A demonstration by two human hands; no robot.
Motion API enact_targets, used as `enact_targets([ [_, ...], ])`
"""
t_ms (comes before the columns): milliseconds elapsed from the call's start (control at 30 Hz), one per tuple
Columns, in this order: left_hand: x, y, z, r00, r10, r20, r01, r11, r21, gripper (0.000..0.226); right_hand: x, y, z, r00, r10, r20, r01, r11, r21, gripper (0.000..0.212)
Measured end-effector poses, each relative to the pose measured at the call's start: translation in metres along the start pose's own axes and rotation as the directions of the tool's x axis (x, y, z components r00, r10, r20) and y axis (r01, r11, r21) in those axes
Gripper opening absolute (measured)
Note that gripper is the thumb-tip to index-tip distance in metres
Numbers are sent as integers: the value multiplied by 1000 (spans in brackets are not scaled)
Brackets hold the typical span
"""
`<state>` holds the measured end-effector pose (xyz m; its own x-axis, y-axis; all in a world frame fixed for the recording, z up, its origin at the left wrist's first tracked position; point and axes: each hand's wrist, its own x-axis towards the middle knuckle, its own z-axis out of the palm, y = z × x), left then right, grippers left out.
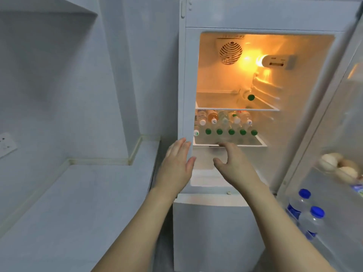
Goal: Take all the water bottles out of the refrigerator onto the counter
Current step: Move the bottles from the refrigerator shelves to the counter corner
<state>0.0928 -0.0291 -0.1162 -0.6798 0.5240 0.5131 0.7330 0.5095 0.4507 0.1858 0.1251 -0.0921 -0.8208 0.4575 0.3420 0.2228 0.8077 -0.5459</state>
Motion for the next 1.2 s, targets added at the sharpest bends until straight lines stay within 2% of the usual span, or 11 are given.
enact_targets([
  [167,68,7,52,996,88,20,-88,996,-15,48,68,40,-4,997,41,-70,-38,999,35,49],
  [333,146,9,109,992,111,64,-108,993,-49,46,155,86,-12,984,86,-154,-74,994,81,45],
  [433,192,12,139,994,35,105,-21,990,-137,41,209,112,-18,969,142,-204,-116,984,134,43],
  [533,231,13,166,985,-116,130,146,957,-251,43,259,131,-22,947,146,-285,-114,985,127,48],
  [667,272,6,200,908,-347,237,419,784,-458,41,325,158,-23,920,112,-375,-98,994,57,53],
  [733,288,-1,217,839,-445,314,544,657,-522,38,354,172,-21,905,164,-393,-181,983,-7,59],
  [800,300,-6,232,770,-508,385,633,533,-562,34,379,182,-18,899,270,-345,-306,951,-54,68],
  [867,313,-12,246,717,-547,432,687,451,-570,30,398,192,-13,897,361,-253,-400,909,-119,75],
  [933,325,-16,258,648,-590,481,743,351,-570,23,411,198,-8,897,387,-212,-426,885,-188,74],
  [1067,343,-18,275,527,-621,581,792,110,-600,24,429,206,-6,884,391,-255,-442,878,-183,66],
  [1200,358,-17,292,455,-625,634,788,-49,-614,48,439,209,-1,904,350,-246,-407,882,-239,59],
])
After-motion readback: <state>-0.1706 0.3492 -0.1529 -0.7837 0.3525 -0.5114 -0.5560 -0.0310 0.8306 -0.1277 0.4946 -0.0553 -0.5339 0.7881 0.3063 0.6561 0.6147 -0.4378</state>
